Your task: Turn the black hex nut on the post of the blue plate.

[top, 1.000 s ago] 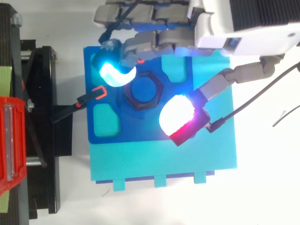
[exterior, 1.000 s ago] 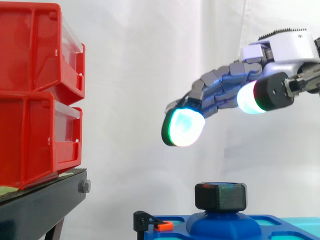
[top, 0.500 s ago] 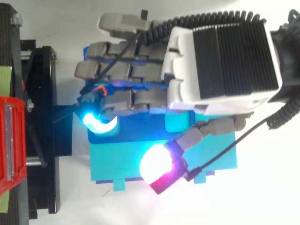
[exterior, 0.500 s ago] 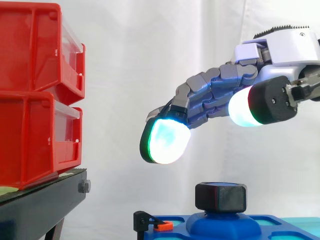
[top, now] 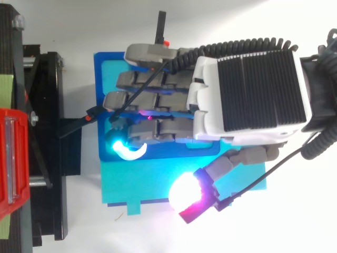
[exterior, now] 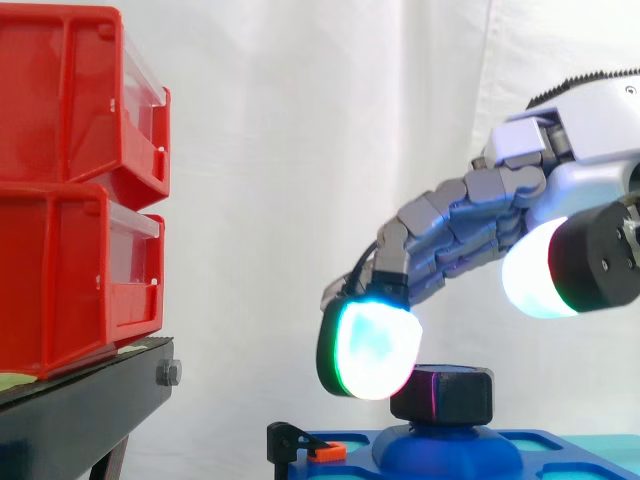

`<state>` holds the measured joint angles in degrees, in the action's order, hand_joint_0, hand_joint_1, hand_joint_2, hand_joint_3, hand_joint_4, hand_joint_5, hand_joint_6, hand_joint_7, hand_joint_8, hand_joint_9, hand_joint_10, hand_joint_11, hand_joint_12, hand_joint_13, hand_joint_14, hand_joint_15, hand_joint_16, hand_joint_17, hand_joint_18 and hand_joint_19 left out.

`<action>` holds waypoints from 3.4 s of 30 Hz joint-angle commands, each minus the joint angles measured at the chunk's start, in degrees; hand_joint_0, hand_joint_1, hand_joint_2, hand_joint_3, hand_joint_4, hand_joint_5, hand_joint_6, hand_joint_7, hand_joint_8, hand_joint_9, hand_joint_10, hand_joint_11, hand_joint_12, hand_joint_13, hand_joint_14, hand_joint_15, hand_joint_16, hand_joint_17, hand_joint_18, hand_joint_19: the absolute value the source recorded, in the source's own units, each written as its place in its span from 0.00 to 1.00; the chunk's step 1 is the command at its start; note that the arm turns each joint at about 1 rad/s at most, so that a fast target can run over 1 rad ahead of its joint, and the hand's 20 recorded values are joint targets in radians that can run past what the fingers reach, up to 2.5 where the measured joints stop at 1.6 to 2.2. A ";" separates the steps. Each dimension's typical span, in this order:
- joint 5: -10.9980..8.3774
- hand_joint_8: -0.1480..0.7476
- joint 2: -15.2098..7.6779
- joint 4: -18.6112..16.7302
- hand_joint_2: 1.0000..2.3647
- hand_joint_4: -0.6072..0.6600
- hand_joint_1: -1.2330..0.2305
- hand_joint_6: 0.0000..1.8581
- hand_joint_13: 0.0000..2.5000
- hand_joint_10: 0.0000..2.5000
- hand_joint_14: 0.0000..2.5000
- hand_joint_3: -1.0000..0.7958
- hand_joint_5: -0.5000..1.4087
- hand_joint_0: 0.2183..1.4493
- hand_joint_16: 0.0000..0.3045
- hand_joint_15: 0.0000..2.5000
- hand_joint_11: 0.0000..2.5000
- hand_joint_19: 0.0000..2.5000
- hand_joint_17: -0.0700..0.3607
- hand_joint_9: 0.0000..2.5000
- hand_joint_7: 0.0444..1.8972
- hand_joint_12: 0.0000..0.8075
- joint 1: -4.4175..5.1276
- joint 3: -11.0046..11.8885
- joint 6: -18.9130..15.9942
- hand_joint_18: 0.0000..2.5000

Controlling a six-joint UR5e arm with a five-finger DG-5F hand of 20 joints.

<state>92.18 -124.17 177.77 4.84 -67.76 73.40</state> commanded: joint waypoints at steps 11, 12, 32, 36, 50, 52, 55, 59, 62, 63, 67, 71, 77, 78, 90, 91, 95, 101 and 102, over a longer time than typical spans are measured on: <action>2.83 0.42 0.07 2.14 0.00 0.61 0.58 0.27 0.11 0.00 0.00 0.28 0.16 0.21 0.19 0.02 0.00 0.03 0.47 0.11 0.40 0.43 -2.90 0.00 0.95 0.03; 3.01 0.41 0.07 2.14 0.00 0.61 0.58 0.27 0.11 0.00 0.00 0.28 0.16 0.21 0.19 0.02 0.00 0.04 0.47 0.11 0.40 0.43 -3.08 0.00 1.04 0.03; 6.79 0.42 0.07 2.14 0.00 0.61 0.58 0.27 0.12 0.00 0.00 0.28 0.16 0.21 0.19 0.02 0.00 0.04 0.46 0.11 0.40 0.43 -6.51 0.00 2.36 0.04; 7.31 0.42 0.07 2.23 0.00 0.61 0.58 0.27 0.12 0.00 0.00 0.28 0.16 0.21 0.19 0.02 0.00 0.04 0.46 0.11 0.40 0.43 -6.86 0.00 2.54 0.04; 10.48 0.42 0.07 2.32 0.00 0.61 0.58 0.27 0.12 0.00 0.00 0.28 0.16 0.22 0.19 0.02 0.00 0.05 0.46 0.11 0.40 0.43 -9.23 0.00 3.24 0.04; 11.36 0.42 0.07 2.41 0.00 0.61 0.58 0.27 0.12 0.00 0.00 0.28 0.16 0.22 0.19 0.02 0.00 0.05 0.46 0.11 0.40 0.43 -9.76 0.00 3.33 0.04; 11.97 0.42 0.07 2.41 0.00 0.61 0.58 0.27 0.13 0.00 0.00 0.28 0.16 0.21 0.19 0.02 0.00 0.04 0.46 0.11 0.40 0.43 -10.11 0.00 3.42 0.04; 12.24 0.42 0.07 2.41 0.00 0.61 0.58 0.27 0.12 0.00 0.00 0.28 0.16 0.22 0.19 0.02 0.00 0.04 0.46 0.11 0.40 0.43 -10.29 0.61 3.42 0.04; 12.24 0.42 0.07 2.50 0.00 0.61 0.58 0.27 0.13 0.00 0.00 0.28 0.16 0.22 0.19 0.02 0.00 0.05 0.46 0.11 0.40 0.43 -10.20 1.67 3.33 0.04; 12.24 0.42 0.07 2.67 0.00 0.61 0.58 0.27 0.13 0.00 0.00 0.28 0.16 0.22 0.19 0.02 0.00 0.05 0.46 0.11 0.40 0.43 -10.02 2.55 3.33 0.04; 12.06 0.42 0.07 4.25 0.00 0.61 0.58 0.27 0.13 0.00 0.00 0.28 0.16 0.21 0.19 0.02 0.00 0.04 0.46 0.11 0.40 0.43 -9.58 4.57 3.33 0.05; 10.74 0.42 0.07 4.43 0.00 0.61 0.58 0.27 0.13 0.00 0.00 0.28 0.16 0.22 0.19 0.02 0.00 0.05 0.46 0.11 0.40 0.43 -8.44 5.71 3.24 0.05; 7.49 0.42 -0.19 2.58 0.00 0.61 0.58 0.27 0.13 0.00 0.00 0.28 0.16 0.21 0.19 0.02 0.00 0.05 0.46 0.11 0.40 0.43 -4.84 5.71 3.24 0.05; 6.87 0.42 -0.19 2.41 0.00 0.61 0.58 0.27 0.13 0.00 0.00 0.28 0.16 0.21 0.19 0.02 0.00 0.05 0.46 0.11 0.40 0.43 -4.31 5.62 3.15 0.05; 0.72 0.42 -1.51 1.88 0.00 0.61 0.58 0.27 0.13 0.00 0.00 0.28 0.16 0.21 0.19 0.02 0.00 0.05 0.46 0.11 0.40 0.43 0.00 5.62 1.57 0.05; 0.72 0.42 -1.51 1.88 0.00 0.61 0.58 0.27 0.13 0.00 0.00 0.28 0.16 0.21 0.19 0.02 0.00 0.05 0.46 0.11 0.40 0.43 0.00 5.62 1.57 0.05; 0.11 0.42 -1.86 1.00 0.00 0.61 0.58 0.27 0.13 0.00 0.00 0.28 0.16 0.21 0.19 0.02 0.00 0.05 0.46 0.11 0.40 0.43 0.70 5.62 0.60 0.05; 0.20 0.42 -1.78 3.11 0.00 0.62 0.58 0.27 0.13 0.00 0.00 0.28 0.16 0.21 0.19 0.02 0.00 0.05 0.46 0.11 0.40 0.43 0.61 5.62 0.69 0.05; 0.20 0.42 -1.86 3.20 0.00 0.62 0.58 0.27 0.13 0.00 0.00 0.28 0.16 0.21 0.19 0.02 0.00 0.05 0.46 0.11 0.40 0.43 0.61 5.62 0.78 0.05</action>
<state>92.29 -126.01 180.02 5.59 -62.14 74.12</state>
